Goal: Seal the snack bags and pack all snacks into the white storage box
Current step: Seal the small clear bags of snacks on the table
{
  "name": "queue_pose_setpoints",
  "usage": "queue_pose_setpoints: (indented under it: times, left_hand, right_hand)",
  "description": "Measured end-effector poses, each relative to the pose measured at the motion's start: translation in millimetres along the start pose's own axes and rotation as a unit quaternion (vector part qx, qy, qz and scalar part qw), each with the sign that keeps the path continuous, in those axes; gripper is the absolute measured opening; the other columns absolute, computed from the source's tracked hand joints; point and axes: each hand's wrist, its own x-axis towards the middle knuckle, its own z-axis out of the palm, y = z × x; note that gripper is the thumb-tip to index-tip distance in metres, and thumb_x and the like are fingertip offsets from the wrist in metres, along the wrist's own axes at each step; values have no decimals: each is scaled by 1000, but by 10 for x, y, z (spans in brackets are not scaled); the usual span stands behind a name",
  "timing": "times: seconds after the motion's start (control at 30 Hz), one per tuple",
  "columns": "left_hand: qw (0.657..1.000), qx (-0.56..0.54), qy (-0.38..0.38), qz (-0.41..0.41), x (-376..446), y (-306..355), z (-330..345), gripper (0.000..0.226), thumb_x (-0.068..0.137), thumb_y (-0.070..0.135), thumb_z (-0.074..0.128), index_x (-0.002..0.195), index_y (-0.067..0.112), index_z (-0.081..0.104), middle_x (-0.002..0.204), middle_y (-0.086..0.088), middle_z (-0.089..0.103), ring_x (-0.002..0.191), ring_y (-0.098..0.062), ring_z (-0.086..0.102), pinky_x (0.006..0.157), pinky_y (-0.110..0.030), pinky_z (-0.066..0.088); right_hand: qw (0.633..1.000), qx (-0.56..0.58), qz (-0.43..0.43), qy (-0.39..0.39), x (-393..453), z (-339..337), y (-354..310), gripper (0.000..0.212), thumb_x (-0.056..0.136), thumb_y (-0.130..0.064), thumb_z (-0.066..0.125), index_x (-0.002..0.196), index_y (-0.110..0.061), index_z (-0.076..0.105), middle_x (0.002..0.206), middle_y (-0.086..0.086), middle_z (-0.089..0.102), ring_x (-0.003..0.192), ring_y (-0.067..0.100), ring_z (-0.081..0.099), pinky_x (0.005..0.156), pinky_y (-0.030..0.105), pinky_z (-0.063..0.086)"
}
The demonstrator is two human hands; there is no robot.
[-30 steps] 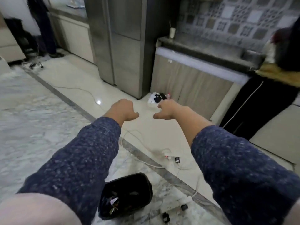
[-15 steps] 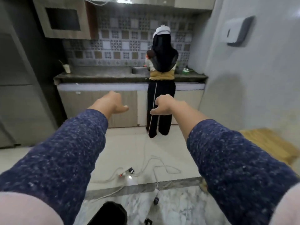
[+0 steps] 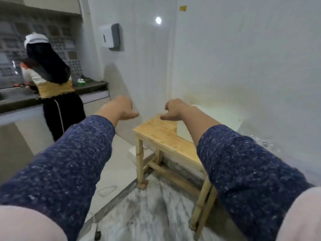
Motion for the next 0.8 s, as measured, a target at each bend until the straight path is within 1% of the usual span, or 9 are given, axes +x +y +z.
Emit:
queue_pose_setpoints:
  times: [0.07,0.17,0.27,0.37,0.4,0.5,0.6,0.73,0.8]
  left_hand:
    - [999,-14,-4,37,208,612,57,46,88,45,53,102,4,68,105,-14,67,94,-30,59,82,-36,49]
    - [995,-33,-19,90,447,1422,170,45,88,44,54,102,4,68,103,-12,68,93,-29,62,81,-36,52]
    - [987,-43,-31,151,660,2274,326,47,89,44,51,100,3,70,102,-11,70,93,-27,61,84,-37,52]
    - [977,-58,-45,198,820,3066,533,46,89,44,50,97,3,67,107,-12,68,96,-26,59,87,-37,49]
    - [974,-69,-53,209,857,3292,602,46,89,44,50,101,3,67,109,-12,68,99,-27,58,88,-37,49]
    - [964,-72,-87,242,986,3886,835,50,89,47,50,110,5,66,112,-11,66,106,-29,58,91,-39,49]
    - [953,-69,-111,272,1163,4354,1098,51,88,51,49,105,6,67,109,-12,67,101,-29,60,90,-38,49]
    - [941,-70,-144,298,1457,4823,1484,49,90,48,49,107,5,67,110,-12,66,106,-30,58,92,-36,47]
    - [936,-75,-162,302,1667,5018,1705,50,91,47,49,105,3,66,110,-13,66,104,-29,59,90,-35,46]
  right_hand:
    - [999,4,44,-9,-169,-62,592,55,87,-41,57,124,-1,56,127,14,59,117,30,55,99,38,47]
    - [994,13,104,-9,-396,-75,1381,54,86,-40,58,126,-3,54,127,11,58,116,28,55,97,38,48]
    - [986,19,162,-11,-628,-25,2197,52,84,-40,59,122,-5,56,119,9,62,109,26,59,93,37,50]
    - [977,10,213,-29,-857,57,2939,42,84,-40,59,107,-6,60,108,8,61,105,29,58,86,35,50]
    - [973,8,226,-36,-924,97,3144,39,85,-40,58,105,-6,61,107,8,61,106,29,57,85,34,48]
    - [964,8,259,-53,-1071,247,3639,52,87,-40,56,124,-4,55,127,12,58,116,31,54,95,34,46]
    - [955,17,288,-69,-1137,469,4010,55,87,-38,56,130,-4,52,132,14,56,121,31,52,100,36,45]
    - [939,68,327,-85,-1100,793,4433,62,87,-33,60,141,-10,40,143,12,46,129,29,46,105,35,41]
    - [931,91,342,-92,-1009,946,4655,64,87,-29,60,144,-12,35,146,10,43,130,28,45,104,34,39]
